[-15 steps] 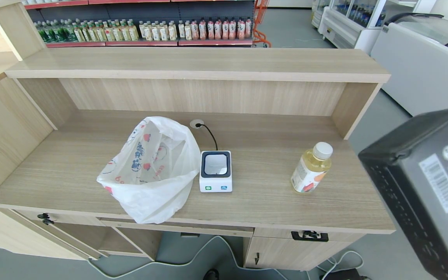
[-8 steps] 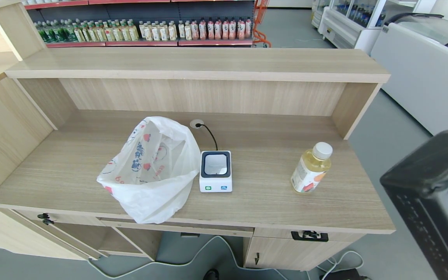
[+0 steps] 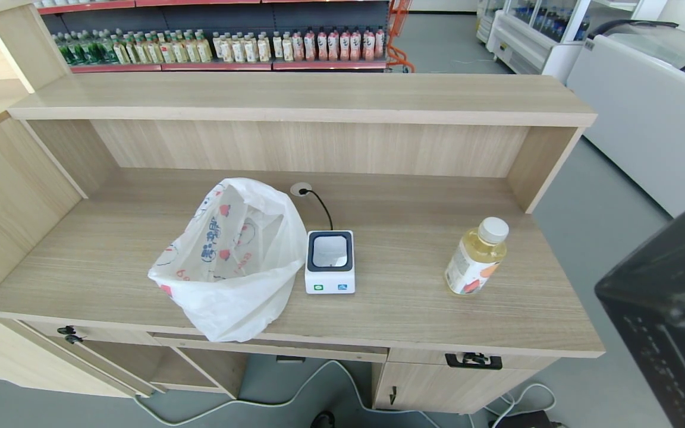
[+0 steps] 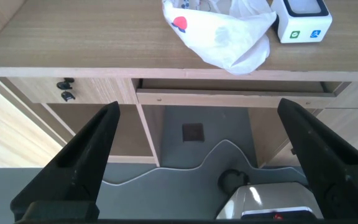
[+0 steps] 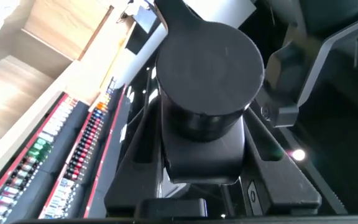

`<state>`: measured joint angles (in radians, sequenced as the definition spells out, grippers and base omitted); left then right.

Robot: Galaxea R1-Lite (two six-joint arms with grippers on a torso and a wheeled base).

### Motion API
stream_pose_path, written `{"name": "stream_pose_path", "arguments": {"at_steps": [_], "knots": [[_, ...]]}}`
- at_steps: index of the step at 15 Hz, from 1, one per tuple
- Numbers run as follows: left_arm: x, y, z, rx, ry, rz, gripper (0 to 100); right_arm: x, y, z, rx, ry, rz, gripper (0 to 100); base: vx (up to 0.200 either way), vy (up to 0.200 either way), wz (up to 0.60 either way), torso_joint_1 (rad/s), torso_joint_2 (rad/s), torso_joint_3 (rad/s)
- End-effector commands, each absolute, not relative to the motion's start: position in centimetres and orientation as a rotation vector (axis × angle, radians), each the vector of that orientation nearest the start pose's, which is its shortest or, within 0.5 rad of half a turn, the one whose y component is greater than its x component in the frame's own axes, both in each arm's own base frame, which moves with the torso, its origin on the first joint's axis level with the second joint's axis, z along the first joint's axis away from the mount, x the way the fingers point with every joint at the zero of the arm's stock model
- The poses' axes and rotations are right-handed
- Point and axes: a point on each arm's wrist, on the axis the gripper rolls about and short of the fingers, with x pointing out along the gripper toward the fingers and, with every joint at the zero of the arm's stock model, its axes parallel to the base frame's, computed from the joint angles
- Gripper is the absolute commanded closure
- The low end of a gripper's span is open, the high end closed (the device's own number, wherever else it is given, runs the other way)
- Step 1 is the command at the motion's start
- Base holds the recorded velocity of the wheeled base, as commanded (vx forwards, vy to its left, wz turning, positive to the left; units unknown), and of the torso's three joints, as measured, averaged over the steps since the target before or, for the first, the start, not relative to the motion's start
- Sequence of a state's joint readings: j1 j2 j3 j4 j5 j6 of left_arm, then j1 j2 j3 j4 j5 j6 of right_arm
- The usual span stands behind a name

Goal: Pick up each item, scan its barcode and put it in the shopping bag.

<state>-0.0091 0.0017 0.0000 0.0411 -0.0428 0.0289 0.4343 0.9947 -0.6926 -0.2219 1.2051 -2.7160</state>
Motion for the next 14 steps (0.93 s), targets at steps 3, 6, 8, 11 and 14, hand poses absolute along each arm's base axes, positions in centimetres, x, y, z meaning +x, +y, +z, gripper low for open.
{"name": "stream_pose_path", "arguments": {"at_steps": [3, 6, 8, 11, 14], "knots": [[-2.3, -0.1, 7.1, 0.028, 0.042, -0.053, 0, 9.4, 6.8, 26.5, 2.313, 2.481, -0.666, 100, 0.000, 0.000, 0.00, 0.000, 0.00, 0.000], [-2.3, -0.1, 7.1, 0.028, 0.042, -0.053, 0, 9.3, 6.7, 27.1, 2.326, 2.488, -0.669, 100, 0.000, 0.000, 0.00, 0.000, 0.00, 0.000], [-2.3, -0.1, 7.1, 0.028, 0.042, -0.053, 0, 11.2, 6.6, 30.6, 2.626, 2.374, -0.756, 100, 0.000, 0.000, 0.00, 0.000, 0.00, 0.000], [-2.3, -0.1, 7.1, 0.028, 0.042, -0.053, 0, 12.7, 4.4, 32.8, 3.637, 1.994, -1.462, 100, 0.000, 0.000, 0.00, 0.000, 0.00, 0.000], [-2.3, -0.1, 7.1, 0.028, 0.042, -0.053, 0, 12.0, 2.6, 32.4, 3.975, 1.855, -1.918, 100, 0.000, 0.000, 0.00, 0.000, 0.00, 0.000]]}}
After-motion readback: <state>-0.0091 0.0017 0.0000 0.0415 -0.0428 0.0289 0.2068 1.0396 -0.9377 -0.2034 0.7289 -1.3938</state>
